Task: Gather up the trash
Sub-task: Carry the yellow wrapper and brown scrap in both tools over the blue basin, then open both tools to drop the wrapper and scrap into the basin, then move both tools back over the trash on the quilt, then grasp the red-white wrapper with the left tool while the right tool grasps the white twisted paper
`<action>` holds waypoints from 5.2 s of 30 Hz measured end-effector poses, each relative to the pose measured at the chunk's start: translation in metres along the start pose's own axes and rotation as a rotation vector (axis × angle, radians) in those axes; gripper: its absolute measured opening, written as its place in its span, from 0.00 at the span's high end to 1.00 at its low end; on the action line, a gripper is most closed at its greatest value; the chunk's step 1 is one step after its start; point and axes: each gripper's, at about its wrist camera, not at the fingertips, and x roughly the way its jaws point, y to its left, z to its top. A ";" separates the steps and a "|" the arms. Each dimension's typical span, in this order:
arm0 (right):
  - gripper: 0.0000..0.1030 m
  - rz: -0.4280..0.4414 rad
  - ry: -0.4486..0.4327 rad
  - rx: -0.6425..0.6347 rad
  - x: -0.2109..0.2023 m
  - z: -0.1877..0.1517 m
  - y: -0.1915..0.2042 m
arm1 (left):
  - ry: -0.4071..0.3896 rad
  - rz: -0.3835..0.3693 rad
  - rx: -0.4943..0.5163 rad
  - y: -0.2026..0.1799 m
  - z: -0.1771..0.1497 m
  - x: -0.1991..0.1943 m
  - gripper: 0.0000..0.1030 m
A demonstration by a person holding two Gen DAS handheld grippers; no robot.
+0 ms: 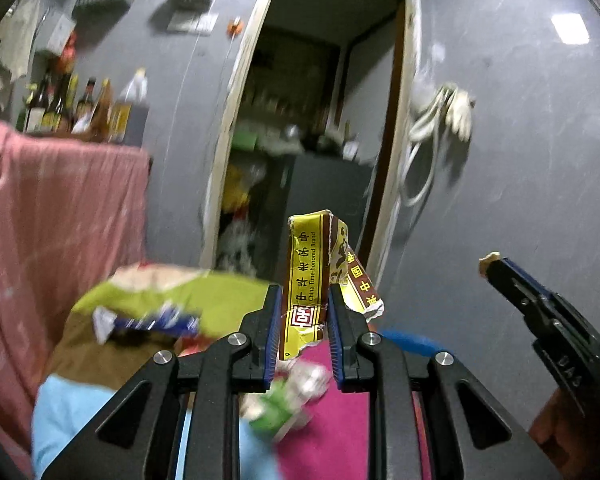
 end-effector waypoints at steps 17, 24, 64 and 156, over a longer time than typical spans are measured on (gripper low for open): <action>0.88 -0.253 -0.173 -0.077 -0.016 0.012 -0.106 | -0.182 -0.087 0.056 -0.115 0.011 0.066 0.82; 0.88 -0.286 -0.053 -0.027 0.008 -0.034 -0.155 | 0.083 -0.100 0.053 -0.136 -0.028 0.145 0.82; 0.75 -0.253 0.400 0.238 0.054 -0.141 -0.225 | 0.536 -0.104 0.017 -0.134 -0.116 0.248 0.72; 0.64 0.228 0.633 0.020 0.164 -0.117 0.021 | 0.563 0.074 -0.355 0.136 -0.074 0.107 0.89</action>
